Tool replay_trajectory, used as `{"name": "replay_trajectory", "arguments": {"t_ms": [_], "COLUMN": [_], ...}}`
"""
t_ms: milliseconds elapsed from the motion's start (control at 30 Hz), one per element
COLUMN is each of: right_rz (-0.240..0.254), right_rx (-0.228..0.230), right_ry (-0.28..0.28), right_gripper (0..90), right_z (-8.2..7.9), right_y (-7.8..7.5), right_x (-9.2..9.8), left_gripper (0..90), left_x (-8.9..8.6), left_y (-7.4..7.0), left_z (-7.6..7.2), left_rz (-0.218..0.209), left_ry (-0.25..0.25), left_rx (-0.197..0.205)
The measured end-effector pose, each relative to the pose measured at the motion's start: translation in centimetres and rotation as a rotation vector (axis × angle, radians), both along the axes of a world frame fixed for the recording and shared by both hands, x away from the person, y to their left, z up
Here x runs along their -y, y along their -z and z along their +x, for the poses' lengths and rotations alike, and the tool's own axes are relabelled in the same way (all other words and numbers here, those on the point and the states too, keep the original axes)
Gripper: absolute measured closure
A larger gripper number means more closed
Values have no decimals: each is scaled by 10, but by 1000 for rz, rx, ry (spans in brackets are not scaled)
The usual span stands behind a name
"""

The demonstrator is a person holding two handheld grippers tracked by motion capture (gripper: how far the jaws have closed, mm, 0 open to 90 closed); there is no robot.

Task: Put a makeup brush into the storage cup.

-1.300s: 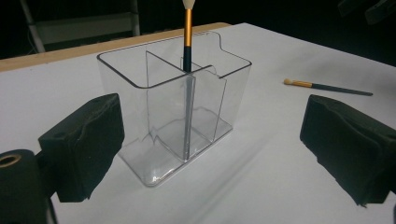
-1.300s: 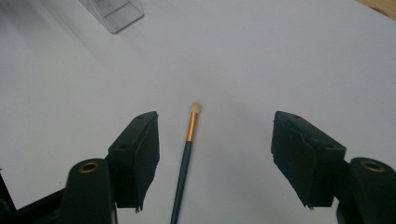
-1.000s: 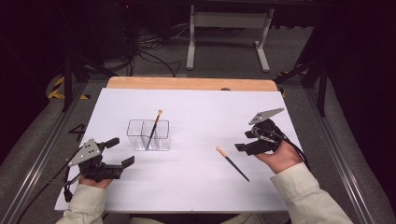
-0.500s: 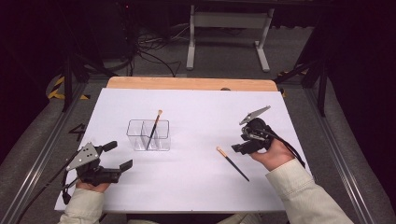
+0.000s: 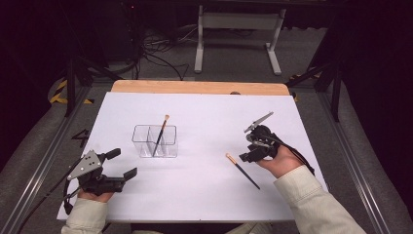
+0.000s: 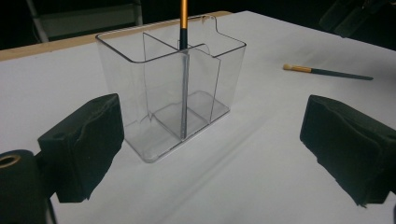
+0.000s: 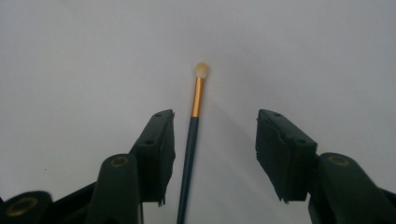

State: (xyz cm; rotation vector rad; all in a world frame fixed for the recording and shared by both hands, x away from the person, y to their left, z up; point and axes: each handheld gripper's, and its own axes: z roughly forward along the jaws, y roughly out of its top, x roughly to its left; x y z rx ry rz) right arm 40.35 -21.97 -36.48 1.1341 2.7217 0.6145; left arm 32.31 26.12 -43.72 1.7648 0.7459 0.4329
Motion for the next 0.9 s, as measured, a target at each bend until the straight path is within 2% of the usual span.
{"name": "replay_trajectory", "arguments": {"t_ms": [133,200,333,900], "right_rz": [-8,2,-10,-82], "right_rx": [-14,-48,-73,-147], "right_ry": [7,31,55,67], "right_gripper": [486,490,497,571], "right_z": [1,2,4,7], "right_y": [3,5,9,23], "right_x": [-3,-5,-8,-18], "left_gripper": [69,69,68,71], "left_x": [1,1,1,1], "left_y": [0,0,0,0], "left_z": [0,0,0,1], "left_rz": [4,4,1,1], "left_ry": [11,10,6,7], "left_rx": [2,3,4,1]}}
